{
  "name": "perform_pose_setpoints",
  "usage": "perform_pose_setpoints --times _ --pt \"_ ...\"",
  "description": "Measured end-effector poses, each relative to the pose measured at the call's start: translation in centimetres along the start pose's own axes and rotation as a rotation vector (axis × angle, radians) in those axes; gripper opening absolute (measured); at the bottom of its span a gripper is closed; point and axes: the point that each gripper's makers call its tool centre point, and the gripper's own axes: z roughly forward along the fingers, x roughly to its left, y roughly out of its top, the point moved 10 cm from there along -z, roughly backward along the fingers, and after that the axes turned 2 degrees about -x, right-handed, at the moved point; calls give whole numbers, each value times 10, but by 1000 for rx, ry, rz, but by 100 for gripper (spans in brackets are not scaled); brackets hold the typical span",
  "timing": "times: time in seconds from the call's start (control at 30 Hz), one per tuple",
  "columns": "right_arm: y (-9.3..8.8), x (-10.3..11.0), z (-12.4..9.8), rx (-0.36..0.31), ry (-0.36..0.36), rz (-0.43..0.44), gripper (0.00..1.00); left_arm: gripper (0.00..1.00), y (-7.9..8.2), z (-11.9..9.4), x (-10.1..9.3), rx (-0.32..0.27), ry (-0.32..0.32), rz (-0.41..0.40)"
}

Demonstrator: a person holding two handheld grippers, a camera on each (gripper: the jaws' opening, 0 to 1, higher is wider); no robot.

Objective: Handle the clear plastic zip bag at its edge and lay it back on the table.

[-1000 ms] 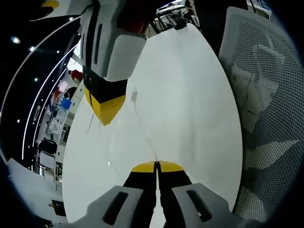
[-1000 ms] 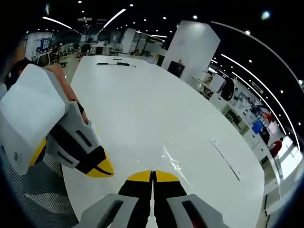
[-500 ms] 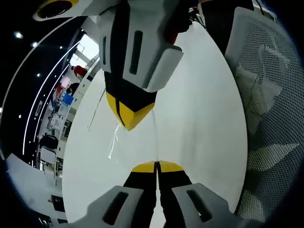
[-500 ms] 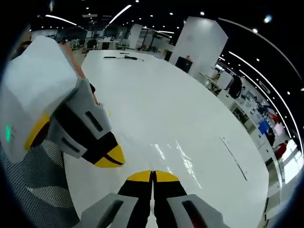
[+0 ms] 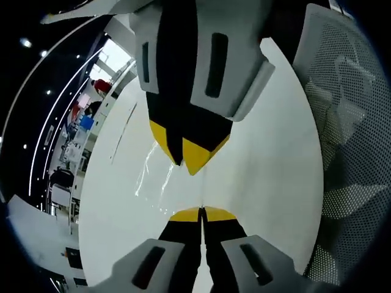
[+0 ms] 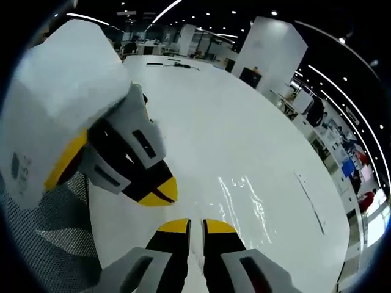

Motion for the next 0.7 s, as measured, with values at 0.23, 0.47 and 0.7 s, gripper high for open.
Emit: perform_pose_setpoints --times 0.23,0.47,0.7 --pt "-1 -3 -7 -16 -29 18 7 0 -3 9 -1 17 -3 -13" --pt "-11 1 -18 -22 -64 58 6 0 -1 17 3 28 11 -23" --pt "-21 3 -25 -14 -75 91 6 0 2 28 8 29 0 -55"
